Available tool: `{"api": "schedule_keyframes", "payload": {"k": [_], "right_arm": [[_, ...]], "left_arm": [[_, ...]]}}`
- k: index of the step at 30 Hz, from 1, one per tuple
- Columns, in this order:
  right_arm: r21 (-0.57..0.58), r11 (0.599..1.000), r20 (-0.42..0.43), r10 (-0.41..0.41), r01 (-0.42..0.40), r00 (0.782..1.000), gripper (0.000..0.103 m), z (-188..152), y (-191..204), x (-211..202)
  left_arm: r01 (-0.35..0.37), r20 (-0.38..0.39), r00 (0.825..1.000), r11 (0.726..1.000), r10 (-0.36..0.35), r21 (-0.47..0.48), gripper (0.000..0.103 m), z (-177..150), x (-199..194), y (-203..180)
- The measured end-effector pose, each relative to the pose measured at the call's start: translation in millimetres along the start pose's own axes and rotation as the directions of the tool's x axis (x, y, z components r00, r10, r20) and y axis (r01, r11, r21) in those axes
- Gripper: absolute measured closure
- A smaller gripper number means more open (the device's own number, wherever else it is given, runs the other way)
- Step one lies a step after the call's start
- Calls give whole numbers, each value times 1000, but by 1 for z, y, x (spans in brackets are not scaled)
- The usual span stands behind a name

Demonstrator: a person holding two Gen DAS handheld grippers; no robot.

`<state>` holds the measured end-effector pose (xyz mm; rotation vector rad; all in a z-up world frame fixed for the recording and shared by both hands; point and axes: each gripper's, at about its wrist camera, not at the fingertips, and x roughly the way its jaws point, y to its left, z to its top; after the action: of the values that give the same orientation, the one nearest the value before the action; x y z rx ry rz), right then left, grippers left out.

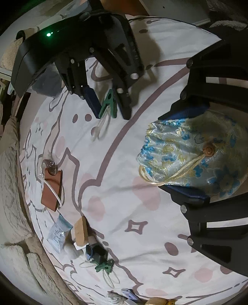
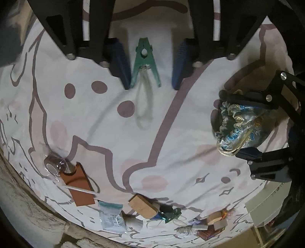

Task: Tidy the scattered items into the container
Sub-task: 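Close the right tool on the green clothespin, then lift the clothespin with the right tool while the left tool holds the pouch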

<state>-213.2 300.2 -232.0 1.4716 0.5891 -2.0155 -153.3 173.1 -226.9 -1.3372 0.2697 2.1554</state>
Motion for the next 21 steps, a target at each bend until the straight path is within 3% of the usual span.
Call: {"api": "schedule_keyframes", "payload": {"k": [5,21], "right_arm": [[2,1000,30,-1,1,1000,72,-1,7,-6],[-5,995,77,102,-101,992,72,3,45,-12]], "left_arm": [[2,10,1000,999,-2,-36,43,-3,-8,5],[-29,50,998,995,33,-91,43,-26,-44,29]]}}
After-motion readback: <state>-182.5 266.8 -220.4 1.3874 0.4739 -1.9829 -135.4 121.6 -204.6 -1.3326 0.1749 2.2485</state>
